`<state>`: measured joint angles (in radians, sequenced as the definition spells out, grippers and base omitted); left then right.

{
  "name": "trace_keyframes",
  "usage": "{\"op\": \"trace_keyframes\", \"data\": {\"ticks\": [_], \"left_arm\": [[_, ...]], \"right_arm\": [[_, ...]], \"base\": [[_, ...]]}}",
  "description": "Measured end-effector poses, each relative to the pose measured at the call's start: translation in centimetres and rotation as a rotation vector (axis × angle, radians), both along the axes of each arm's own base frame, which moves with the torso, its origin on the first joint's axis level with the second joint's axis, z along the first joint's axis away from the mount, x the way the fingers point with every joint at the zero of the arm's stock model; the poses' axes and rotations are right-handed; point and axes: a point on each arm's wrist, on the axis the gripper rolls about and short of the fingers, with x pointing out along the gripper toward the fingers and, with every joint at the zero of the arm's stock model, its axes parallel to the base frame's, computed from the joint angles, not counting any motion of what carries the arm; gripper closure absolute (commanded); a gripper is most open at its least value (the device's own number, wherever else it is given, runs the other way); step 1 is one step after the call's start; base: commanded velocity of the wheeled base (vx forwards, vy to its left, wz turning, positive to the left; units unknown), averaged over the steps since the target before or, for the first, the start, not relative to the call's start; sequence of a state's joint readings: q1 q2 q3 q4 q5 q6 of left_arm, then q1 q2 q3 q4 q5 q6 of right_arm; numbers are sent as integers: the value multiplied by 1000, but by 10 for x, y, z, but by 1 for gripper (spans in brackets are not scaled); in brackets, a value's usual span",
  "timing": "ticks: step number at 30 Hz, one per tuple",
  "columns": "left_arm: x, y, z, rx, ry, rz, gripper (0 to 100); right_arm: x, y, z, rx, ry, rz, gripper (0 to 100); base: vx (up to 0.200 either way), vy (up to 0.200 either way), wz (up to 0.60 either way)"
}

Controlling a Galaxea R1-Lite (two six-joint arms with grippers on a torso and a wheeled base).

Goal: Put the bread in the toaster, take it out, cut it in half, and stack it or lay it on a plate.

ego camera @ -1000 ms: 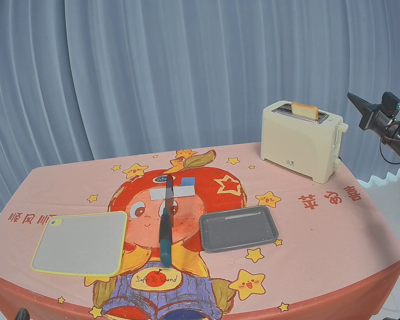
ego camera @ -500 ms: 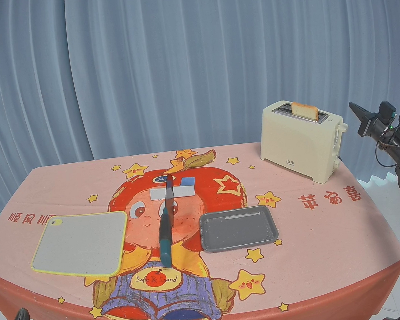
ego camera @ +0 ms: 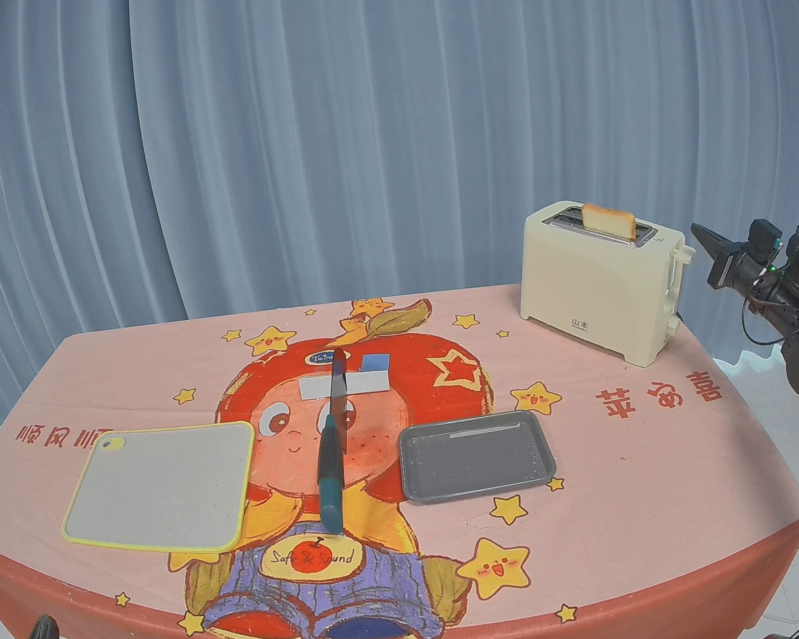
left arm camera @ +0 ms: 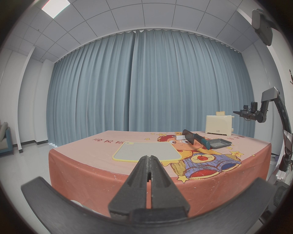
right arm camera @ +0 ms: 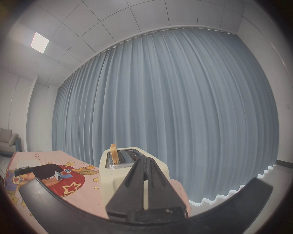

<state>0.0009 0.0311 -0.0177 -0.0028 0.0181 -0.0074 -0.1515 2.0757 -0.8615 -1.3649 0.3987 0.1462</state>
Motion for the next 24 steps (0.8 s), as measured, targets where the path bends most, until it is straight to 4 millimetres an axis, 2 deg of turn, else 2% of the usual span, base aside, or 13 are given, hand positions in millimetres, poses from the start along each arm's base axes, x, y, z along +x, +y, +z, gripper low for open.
{"op": "trace_keyframes", "data": {"ticks": [24], "left_arm": [[0,0,0,0,0,1,100]], "right_arm": [[-1,0,-18,-40,52,-6,100]], "base": [[0,0,0]]}}
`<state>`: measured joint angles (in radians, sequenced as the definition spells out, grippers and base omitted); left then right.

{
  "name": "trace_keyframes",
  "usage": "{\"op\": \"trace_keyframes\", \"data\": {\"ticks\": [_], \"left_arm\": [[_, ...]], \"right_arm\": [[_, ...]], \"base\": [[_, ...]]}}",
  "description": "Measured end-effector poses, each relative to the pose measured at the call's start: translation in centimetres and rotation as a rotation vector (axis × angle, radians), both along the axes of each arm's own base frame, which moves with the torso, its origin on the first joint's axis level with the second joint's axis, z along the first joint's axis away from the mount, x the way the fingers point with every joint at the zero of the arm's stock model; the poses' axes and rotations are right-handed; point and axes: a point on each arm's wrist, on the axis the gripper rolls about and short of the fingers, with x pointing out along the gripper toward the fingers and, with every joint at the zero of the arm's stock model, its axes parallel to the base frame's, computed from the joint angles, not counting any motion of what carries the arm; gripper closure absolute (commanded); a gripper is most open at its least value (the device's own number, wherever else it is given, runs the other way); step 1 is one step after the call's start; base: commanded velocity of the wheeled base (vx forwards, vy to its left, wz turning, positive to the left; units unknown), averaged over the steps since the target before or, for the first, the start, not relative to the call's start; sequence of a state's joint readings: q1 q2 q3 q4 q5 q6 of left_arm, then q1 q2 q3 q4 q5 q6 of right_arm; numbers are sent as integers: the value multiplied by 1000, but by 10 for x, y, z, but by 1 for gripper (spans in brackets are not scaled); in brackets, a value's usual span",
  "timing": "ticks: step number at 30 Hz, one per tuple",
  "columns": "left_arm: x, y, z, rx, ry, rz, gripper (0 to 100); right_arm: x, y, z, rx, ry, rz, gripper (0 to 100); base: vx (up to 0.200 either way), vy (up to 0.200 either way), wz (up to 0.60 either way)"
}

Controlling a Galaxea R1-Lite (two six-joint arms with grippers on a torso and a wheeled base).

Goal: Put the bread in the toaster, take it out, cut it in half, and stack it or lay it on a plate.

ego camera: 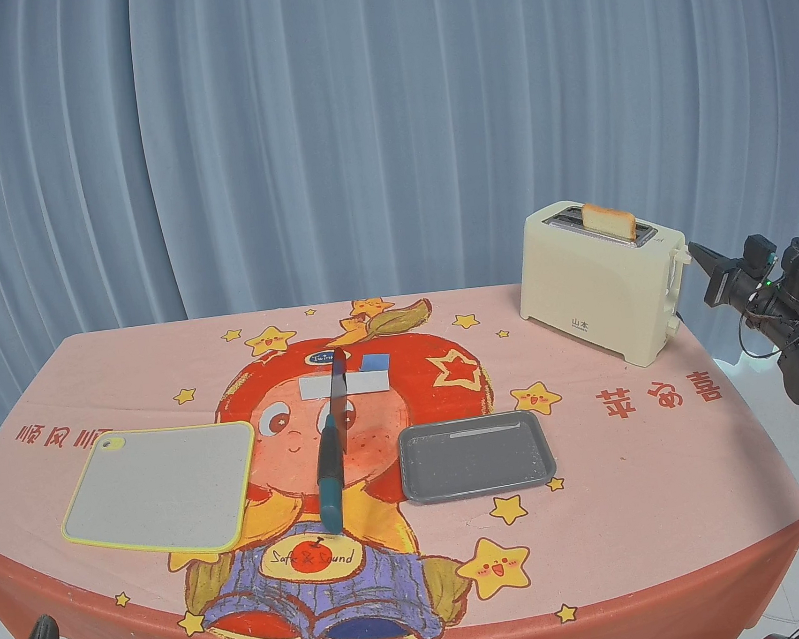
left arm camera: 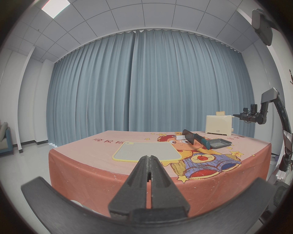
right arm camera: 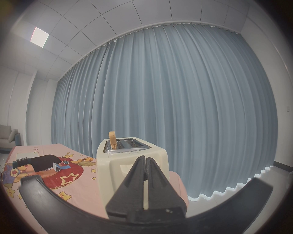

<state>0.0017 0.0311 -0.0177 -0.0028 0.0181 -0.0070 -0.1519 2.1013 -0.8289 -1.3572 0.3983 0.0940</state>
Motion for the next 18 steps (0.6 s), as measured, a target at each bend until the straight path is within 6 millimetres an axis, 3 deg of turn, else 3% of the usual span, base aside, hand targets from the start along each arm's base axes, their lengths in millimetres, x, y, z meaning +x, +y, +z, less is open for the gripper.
{"op": "trace_keyframes", "data": {"ticks": [18], "left_arm": [[0,0,0,0,0,0,100]], "right_arm": [[-3,0,-6,-5,27,-1,100]], "base": [[0,0,0]]}}
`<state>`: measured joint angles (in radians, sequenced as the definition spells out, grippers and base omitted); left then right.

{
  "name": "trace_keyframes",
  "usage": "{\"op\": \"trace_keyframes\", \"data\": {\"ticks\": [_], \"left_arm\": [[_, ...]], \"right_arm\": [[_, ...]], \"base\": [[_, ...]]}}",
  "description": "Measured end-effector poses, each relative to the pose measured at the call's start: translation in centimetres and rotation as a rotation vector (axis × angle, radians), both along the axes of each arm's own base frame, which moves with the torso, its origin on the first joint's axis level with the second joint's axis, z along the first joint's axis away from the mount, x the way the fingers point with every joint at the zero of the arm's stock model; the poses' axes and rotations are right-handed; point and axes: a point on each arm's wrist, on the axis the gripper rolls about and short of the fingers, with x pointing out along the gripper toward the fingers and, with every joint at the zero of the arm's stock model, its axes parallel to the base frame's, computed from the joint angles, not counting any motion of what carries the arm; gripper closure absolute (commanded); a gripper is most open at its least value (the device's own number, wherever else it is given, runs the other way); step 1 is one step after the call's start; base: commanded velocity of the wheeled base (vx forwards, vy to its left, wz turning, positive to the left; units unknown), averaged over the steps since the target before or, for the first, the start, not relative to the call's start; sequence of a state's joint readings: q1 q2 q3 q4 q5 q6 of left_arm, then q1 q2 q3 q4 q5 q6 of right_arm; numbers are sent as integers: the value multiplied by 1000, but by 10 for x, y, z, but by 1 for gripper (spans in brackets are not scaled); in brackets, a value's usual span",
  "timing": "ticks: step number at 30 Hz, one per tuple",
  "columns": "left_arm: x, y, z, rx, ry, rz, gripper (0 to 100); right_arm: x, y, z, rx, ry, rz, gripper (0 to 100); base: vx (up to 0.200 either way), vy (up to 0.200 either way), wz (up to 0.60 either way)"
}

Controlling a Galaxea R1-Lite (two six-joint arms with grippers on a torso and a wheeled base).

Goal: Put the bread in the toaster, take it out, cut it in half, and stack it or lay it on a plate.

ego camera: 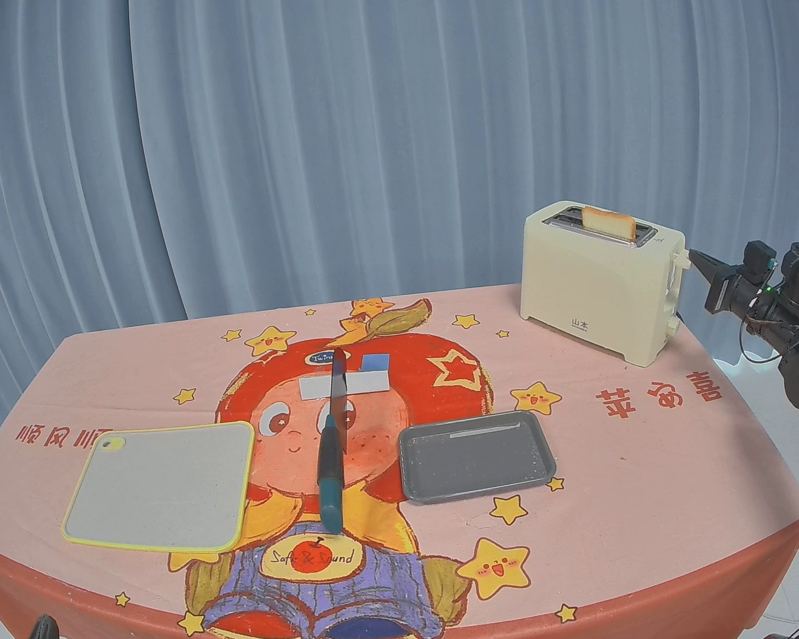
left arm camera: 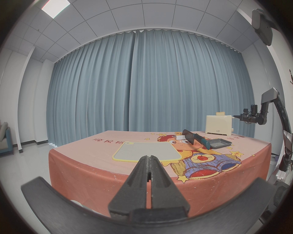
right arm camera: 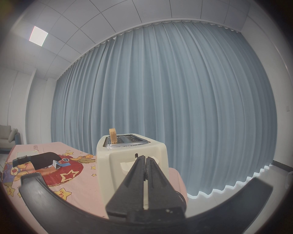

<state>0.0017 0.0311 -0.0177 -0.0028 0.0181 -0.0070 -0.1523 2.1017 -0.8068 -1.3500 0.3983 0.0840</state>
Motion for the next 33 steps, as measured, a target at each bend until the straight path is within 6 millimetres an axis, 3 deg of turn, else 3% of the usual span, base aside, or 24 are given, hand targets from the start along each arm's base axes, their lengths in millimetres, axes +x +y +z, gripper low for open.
{"op": "trace_keyframes", "data": {"ticks": [33], "left_arm": [[0,0,0,0,0,-1,100]], "right_arm": [[-4,2,-21,-10,99,4,100]], "base": [[0,0,0]]}}
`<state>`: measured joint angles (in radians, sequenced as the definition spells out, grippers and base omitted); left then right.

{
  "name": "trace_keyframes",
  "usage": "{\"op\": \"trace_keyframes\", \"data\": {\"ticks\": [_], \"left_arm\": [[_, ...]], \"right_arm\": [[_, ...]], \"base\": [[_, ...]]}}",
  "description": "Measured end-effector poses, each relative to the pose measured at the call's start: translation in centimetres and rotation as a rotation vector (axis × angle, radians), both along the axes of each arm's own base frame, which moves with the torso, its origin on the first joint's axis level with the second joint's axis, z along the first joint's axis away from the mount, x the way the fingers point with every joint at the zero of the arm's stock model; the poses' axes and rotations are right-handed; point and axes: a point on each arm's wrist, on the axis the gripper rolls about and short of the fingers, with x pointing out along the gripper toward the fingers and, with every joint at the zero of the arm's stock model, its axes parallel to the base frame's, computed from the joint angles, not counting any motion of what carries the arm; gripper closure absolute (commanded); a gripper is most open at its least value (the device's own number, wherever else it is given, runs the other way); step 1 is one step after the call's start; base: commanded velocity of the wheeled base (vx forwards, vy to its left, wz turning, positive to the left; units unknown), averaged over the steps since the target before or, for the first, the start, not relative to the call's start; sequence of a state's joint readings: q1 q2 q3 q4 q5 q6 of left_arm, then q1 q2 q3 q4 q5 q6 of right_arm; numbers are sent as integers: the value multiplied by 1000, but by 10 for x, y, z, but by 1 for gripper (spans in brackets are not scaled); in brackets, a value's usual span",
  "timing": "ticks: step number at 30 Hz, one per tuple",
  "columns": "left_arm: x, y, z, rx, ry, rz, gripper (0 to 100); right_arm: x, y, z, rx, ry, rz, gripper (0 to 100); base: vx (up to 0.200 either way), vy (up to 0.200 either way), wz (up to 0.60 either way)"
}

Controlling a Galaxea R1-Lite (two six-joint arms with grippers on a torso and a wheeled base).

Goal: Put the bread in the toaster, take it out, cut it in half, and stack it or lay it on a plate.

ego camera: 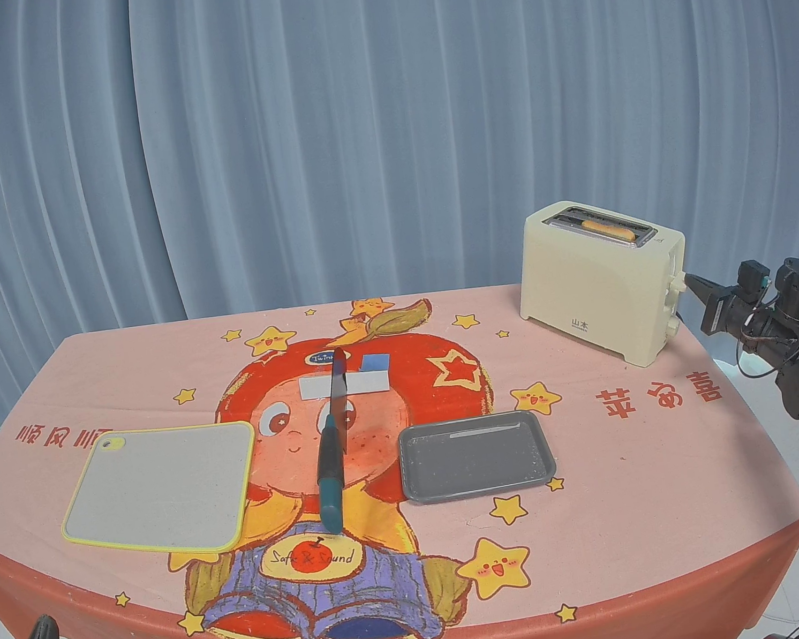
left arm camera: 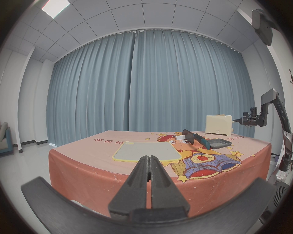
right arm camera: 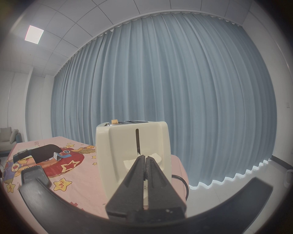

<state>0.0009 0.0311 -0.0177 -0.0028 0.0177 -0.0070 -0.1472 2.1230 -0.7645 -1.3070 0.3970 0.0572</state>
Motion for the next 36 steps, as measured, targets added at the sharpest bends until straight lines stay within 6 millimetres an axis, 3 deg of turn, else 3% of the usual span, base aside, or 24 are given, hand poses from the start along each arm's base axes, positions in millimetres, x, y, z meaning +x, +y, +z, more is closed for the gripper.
{"op": "trace_keyframes", "data": {"ticks": [36], "left_arm": [[0,0,0,0,0,0,100]], "right_arm": [[-5,2,-12,-18,67,-3,100]], "base": [[0,0,0]]}}
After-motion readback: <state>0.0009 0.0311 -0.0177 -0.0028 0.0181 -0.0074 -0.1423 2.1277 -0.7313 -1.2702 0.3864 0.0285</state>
